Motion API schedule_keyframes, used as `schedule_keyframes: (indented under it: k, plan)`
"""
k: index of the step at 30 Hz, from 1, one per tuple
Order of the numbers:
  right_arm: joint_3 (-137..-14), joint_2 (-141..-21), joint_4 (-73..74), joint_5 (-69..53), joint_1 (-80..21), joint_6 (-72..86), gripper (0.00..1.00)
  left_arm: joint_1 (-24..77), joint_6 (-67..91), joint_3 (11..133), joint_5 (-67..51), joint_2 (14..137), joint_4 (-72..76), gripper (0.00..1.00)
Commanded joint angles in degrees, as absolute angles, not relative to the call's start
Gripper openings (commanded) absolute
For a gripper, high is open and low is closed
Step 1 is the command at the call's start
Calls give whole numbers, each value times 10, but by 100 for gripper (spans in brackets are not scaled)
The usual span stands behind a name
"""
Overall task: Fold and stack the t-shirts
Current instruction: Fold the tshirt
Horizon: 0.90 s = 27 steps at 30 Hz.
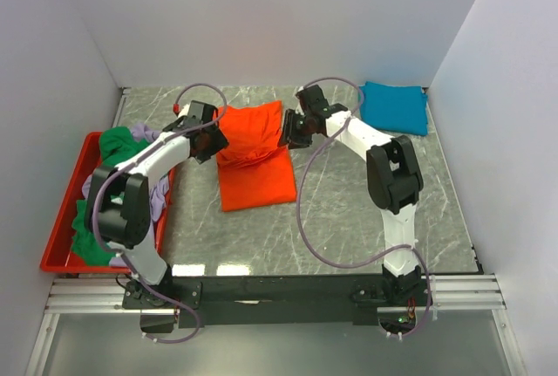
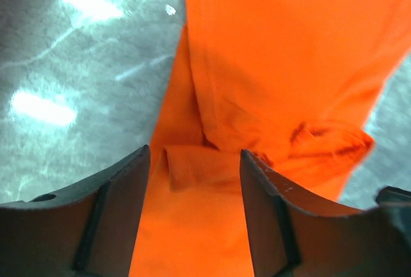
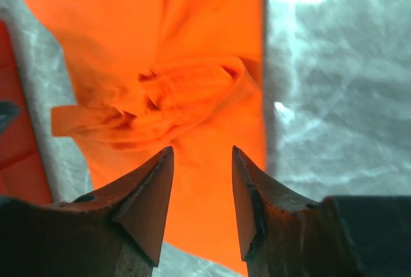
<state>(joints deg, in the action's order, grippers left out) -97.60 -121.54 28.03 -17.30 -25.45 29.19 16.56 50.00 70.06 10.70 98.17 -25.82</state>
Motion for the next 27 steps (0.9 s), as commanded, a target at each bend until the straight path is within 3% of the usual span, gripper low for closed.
schedule_keyframes:
  k: [1, 4, 5, 8, 13, 23, 27]
  plan:
    - [-922, -1139, 252, -142, -258, 284, 47, 169, 492, 679, 81, 918, -237, 61]
    - [-878, -1112, 232, -123, -276, 279, 38, 185, 503, 641, 71, 887, -226, 47]
    - [-871, -1107, 229, -119, -282, 275, 35, 192, 505, 623, 71, 882, -222, 38]
    - [-859, -1115, 222, -97, -306, 266, 31, 230, 516, 600, 75, 875, -214, 21]
    - [-901, -1164, 235, -87, -332, 261, 29, 273, 531, 600, 73, 924, -200, 2]
    - [-976, -1243, 254, -94, -341, 263, 29, 282, 525, 670, 74, 1019, -198, 1]
    - [-1029, -1273, 279, -99, -336, 266, 28, 262, 515, 714, 74, 1056, -213, 5]
